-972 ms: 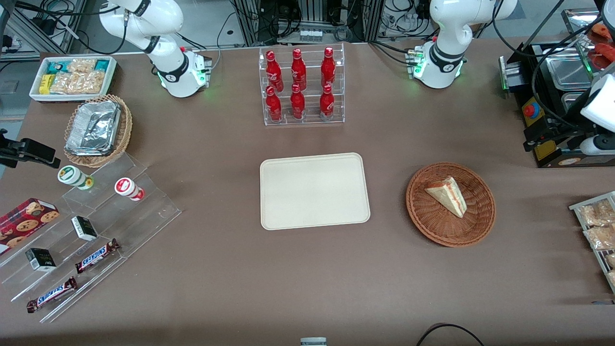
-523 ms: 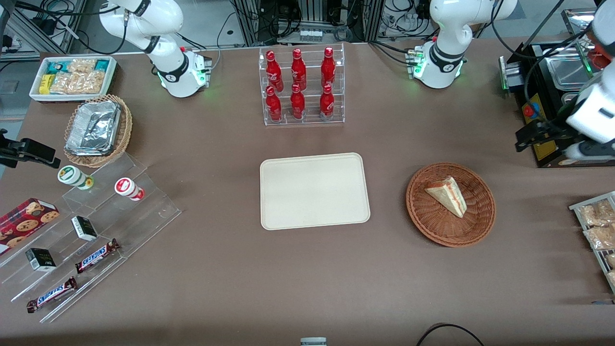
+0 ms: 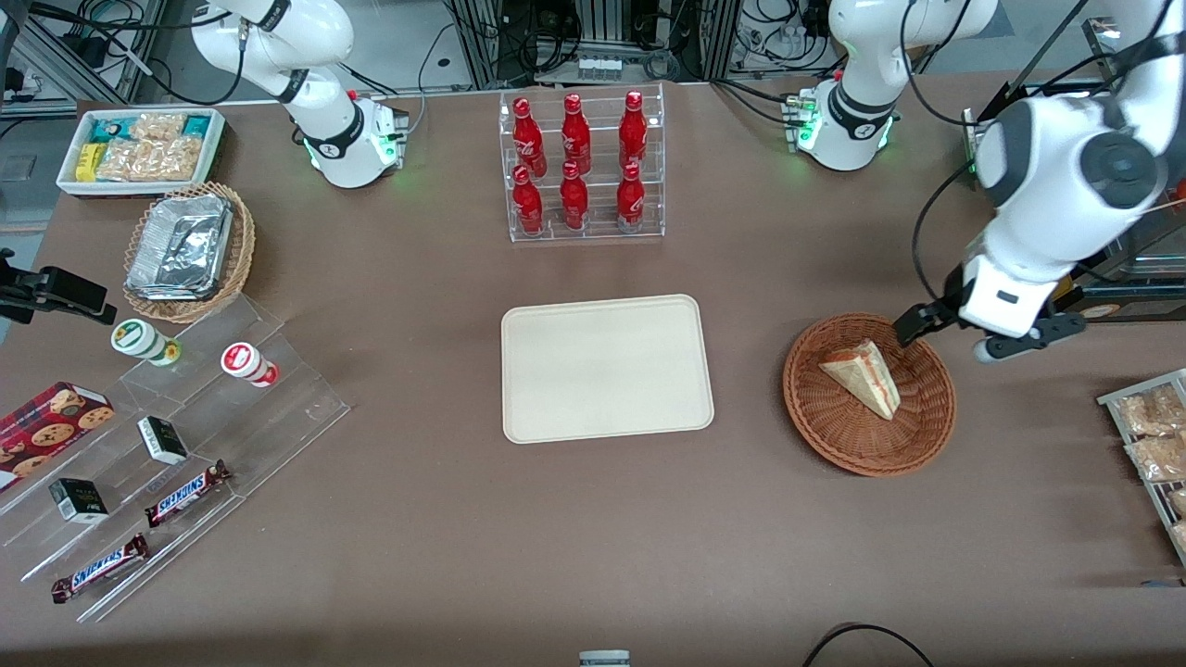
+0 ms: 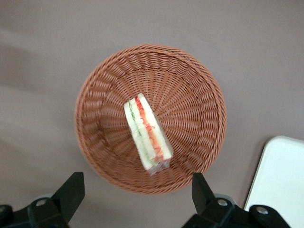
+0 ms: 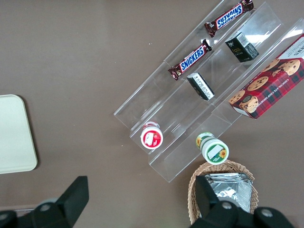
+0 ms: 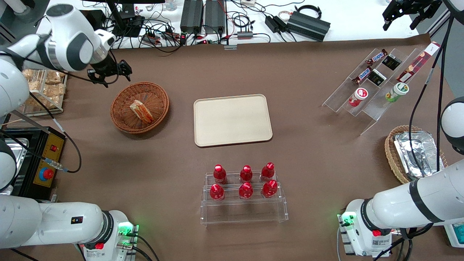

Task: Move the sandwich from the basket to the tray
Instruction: 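Move the left gripper down over the sandwich in the wicker basket, then close the left gripper on the wrapped sandwich and lift it, then carry the sandwich over the cream tray and lower it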

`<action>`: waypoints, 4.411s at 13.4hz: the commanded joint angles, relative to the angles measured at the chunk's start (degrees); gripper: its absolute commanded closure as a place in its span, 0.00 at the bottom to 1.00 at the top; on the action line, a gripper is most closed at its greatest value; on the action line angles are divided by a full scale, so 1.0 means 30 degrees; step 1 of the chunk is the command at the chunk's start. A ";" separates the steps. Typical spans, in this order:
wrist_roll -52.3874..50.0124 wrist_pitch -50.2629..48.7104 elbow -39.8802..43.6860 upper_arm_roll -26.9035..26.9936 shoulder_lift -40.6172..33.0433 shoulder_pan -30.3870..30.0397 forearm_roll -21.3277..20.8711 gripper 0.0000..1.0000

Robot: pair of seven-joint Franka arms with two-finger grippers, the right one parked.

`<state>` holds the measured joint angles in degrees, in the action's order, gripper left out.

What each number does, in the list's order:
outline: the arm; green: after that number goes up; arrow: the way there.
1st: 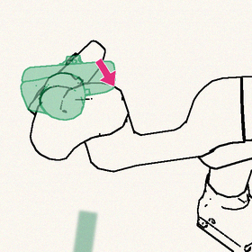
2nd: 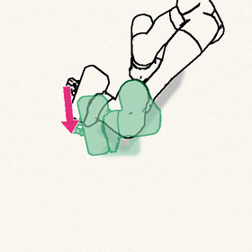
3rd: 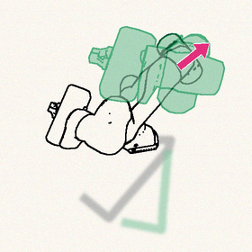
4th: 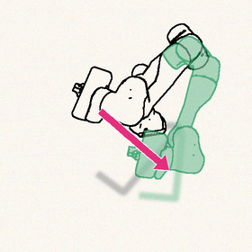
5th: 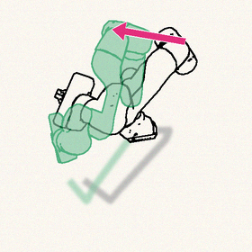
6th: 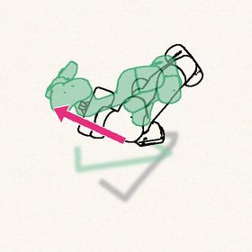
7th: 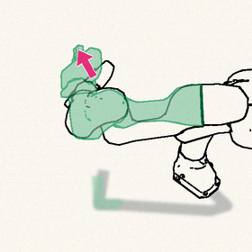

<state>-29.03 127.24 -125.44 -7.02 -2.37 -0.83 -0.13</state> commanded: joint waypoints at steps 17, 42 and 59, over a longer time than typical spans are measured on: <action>-0.6730 0.8884 -0.3449 -0.0531 0.4951 0.0043 0.0074 1.00; -0.8897 -0.1516 1.3189 -0.4457 1.2972 0.8420 -0.5019 1.00; -1.0948 -0.0808 1.3249 -0.4369 1.5352 1.1176 -0.5991 0.00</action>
<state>-59.37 127.19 -86.67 -20.81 44.12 31.45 -17.06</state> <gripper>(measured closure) 0.736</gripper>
